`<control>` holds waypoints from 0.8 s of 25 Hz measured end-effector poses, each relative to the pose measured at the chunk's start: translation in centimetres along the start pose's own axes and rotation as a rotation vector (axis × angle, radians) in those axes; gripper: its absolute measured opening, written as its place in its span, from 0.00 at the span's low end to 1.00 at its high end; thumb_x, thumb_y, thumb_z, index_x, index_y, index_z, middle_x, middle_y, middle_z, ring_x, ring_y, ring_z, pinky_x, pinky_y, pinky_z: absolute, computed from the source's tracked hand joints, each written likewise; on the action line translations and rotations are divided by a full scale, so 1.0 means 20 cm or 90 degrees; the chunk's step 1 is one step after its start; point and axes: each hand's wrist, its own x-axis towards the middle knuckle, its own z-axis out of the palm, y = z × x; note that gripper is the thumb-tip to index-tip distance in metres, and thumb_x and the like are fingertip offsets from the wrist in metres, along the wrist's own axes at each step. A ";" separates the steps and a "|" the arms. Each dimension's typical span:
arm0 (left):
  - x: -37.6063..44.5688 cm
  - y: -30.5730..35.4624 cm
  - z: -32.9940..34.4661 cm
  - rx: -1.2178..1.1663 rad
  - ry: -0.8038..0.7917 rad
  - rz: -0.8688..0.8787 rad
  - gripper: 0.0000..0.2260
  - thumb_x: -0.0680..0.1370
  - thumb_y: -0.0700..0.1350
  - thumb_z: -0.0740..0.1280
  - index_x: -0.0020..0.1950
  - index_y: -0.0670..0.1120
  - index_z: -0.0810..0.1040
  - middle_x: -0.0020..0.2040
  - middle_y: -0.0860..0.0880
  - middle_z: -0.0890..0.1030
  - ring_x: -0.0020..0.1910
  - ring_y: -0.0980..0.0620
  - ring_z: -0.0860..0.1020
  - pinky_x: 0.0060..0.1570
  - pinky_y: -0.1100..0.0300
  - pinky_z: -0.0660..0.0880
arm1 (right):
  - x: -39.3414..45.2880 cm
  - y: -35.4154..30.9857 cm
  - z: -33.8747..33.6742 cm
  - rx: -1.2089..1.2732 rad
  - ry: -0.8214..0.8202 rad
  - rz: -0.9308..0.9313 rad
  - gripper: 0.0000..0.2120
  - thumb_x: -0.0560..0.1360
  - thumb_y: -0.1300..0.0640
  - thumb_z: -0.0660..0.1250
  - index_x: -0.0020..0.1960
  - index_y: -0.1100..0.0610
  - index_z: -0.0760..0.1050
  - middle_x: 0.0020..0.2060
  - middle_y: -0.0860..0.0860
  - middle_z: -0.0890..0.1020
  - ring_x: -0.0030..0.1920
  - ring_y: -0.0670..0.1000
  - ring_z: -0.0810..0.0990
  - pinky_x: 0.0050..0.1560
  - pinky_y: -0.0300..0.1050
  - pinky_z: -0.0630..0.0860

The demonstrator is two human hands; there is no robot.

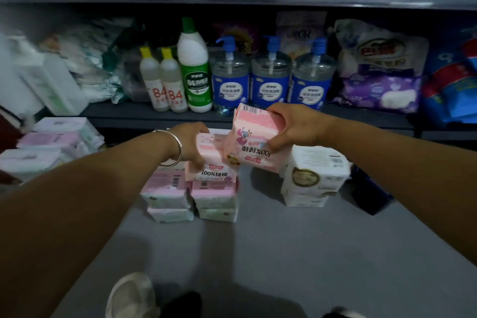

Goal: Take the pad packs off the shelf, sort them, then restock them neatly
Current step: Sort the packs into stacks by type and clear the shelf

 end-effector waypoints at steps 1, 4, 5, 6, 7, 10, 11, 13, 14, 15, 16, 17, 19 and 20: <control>0.00 -0.06 -0.02 -0.001 0.002 -0.004 0.34 0.62 0.40 0.78 0.66 0.49 0.68 0.58 0.48 0.76 0.51 0.50 0.73 0.51 0.59 0.72 | 0.05 -0.05 0.03 0.005 0.000 -0.007 0.29 0.65 0.57 0.77 0.62 0.55 0.69 0.52 0.50 0.77 0.52 0.50 0.76 0.52 0.43 0.76; 0.02 -0.26 -0.12 0.006 0.016 -0.010 0.34 0.62 0.40 0.78 0.65 0.49 0.70 0.59 0.48 0.77 0.53 0.48 0.75 0.51 0.59 0.73 | 0.22 -0.21 0.12 0.038 -0.004 -0.024 0.27 0.66 0.58 0.77 0.60 0.54 0.69 0.51 0.49 0.77 0.51 0.49 0.77 0.49 0.40 0.75; 0.02 -0.34 -0.16 0.001 0.024 -0.017 0.33 0.62 0.39 0.78 0.65 0.49 0.71 0.58 0.48 0.77 0.53 0.48 0.75 0.49 0.60 0.73 | 0.28 -0.27 0.15 0.042 -0.004 -0.031 0.27 0.66 0.58 0.77 0.61 0.54 0.69 0.51 0.49 0.77 0.51 0.49 0.77 0.48 0.39 0.75; 0.03 -0.43 -0.19 -0.009 0.034 -0.031 0.33 0.62 0.39 0.78 0.64 0.49 0.71 0.57 0.48 0.77 0.51 0.48 0.75 0.45 0.60 0.73 | 0.33 -0.33 0.18 0.045 -0.003 -0.038 0.28 0.66 0.58 0.77 0.62 0.55 0.69 0.51 0.49 0.76 0.52 0.49 0.77 0.47 0.39 0.75; 0.03 -0.51 -0.23 -0.023 0.045 -0.046 0.33 0.62 0.38 0.78 0.64 0.50 0.71 0.56 0.48 0.77 0.49 0.49 0.75 0.42 0.61 0.73 | 0.40 -0.40 0.21 0.048 0.000 -0.044 0.29 0.66 0.58 0.77 0.63 0.55 0.68 0.52 0.49 0.76 0.52 0.49 0.77 0.48 0.39 0.75; 0.04 -0.73 -0.29 -0.042 0.096 -0.064 0.33 0.60 0.38 0.79 0.62 0.51 0.73 0.54 0.49 0.78 0.48 0.50 0.74 0.47 0.60 0.73 | 0.55 -0.56 0.29 0.045 0.007 -0.063 0.32 0.66 0.58 0.76 0.66 0.56 0.66 0.56 0.51 0.76 0.55 0.51 0.76 0.51 0.43 0.75; 0.04 -0.80 -0.32 -0.045 0.116 -0.070 0.33 0.60 0.38 0.79 0.62 0.51 0.73 0.54 0.49 0.78 0.48 0.50 0.74 0.48 0.60 0.73 | 0.60 -0.62 0.31 0.039 0.004 -0.070 0.33 0.66 0.58 0.77 0.67 0.56 0.66 0.56 0.52 0.76 0.55 0.51 0.76 0.52 0.43 0.76; 0.07 -0.93 -0.35 -0.035 0.139 -0.079 0.33 0.60 0.38 0.79 0.62 0.50 0.73 0.55 0.48 0.78 0.49 0.49 0.75 0.48 0.59 0.73 | 0.69 -0.72 0.35 0.032 -0.005 -0.079 0.33 0.66 0.58 0.77 0.66 0.57 0.66 0.56 0.52 0.76 0.56 0.52 0.76 0.53 0.44 0.77; 0.09 -0.99 -0.36 -0.026 0.140 -0.087 0.33 0.61 0.38 0.78 0.63 0.49 0.72 0.57 0.47 0.77 0.51 0.48 0.76 0.48 0.59 0.73 | 0.74 -0.75 0.37 0.020 -0.007 -0.085 0.33 0.66 0.59 0.77 0.66 0.58 0.66 0.56 0.52 0.76 0.56 0.52 0.76 0.54 0.46 0.77; 0.12 -1.05 -0.38 -0.017 0.136 -0.097 0.33 0.61 0.38 0.78 0.64 0.48 0.71 0.58 0.46 0.76 0.53 0.46 0.76 0.48 0.58 0.73 | 0.79 -0.78 0.39 0.003 -0.002 -0.088 0.33 0.66 0.58 0.77 0.66 0.58 0.67 0.57 0.53 0.76 0.56 0.53 0.76 0.55 0.48 0.77; 0.15 -1.09 -0.38 -0.010 0.128 -0.109 0.34 0.61 0.38 0.78 0.64 0.48 0.70 0.59 0.44 0.75 0.54 0.45 0.76 0.46 0.58 0.74 | 0.85 -0.79 0.41 -0.011 0.009 -0.088 0.33 0.66 0.57 0.77 0.66 0.59 0.67 0.57 0.53 0.76 0.57 0.53 0.76 0.57 0.49 0.77; 0.19 -1.14 -0.39 -0.001 0.117 -0.124 0.34 0.62 0.38 0.78 0.65 0.48 0.70 0.60 0.43 0.73 0.55 0.43 0.76 0.44 0.57 0.74 | 0.91 -0.80 0.43 -0.020 0.019 -0.086 0.33 0.65 0.56 0.77 0.66 0.59 0.67 0.58 0.53 0.76 0.57 0.53 0.75 0.58 0.50 0.76; 0.25 -1.22 -0.37 0.030 0.084 -0.146 0.36 0.62 0.38 0.78 0.66 0.48 0.68 0.61 0.42 0.71 0.57 0.42 0.75 0.47 0.56 0.74 | 1.03 -0.79 0.49 -0.037 0.031 -0.085 0.33 0.65 0.53 0.77 0.65 0.59 0.67 0.58 0.54 0.75 0.57 0.54 0.75 0.58 0.50 0.76; 0.29 -1.26 -0.36 0.040 0.067 -0.157 0.37 0.62 0.38 0.78 0.67 0.48 0.67 0.62 0.42 0.71 0.59 0.42 0.74 0.51 0.55 0.74 | 1.10 -0.79 0.52 -0.051 0.035 -0.085 0.34 0.65 0.51 0.77 0.65 0.59 0.67 0.59 0.54 0.75 0.58 0.54 0.75 0.58 0.49 0.75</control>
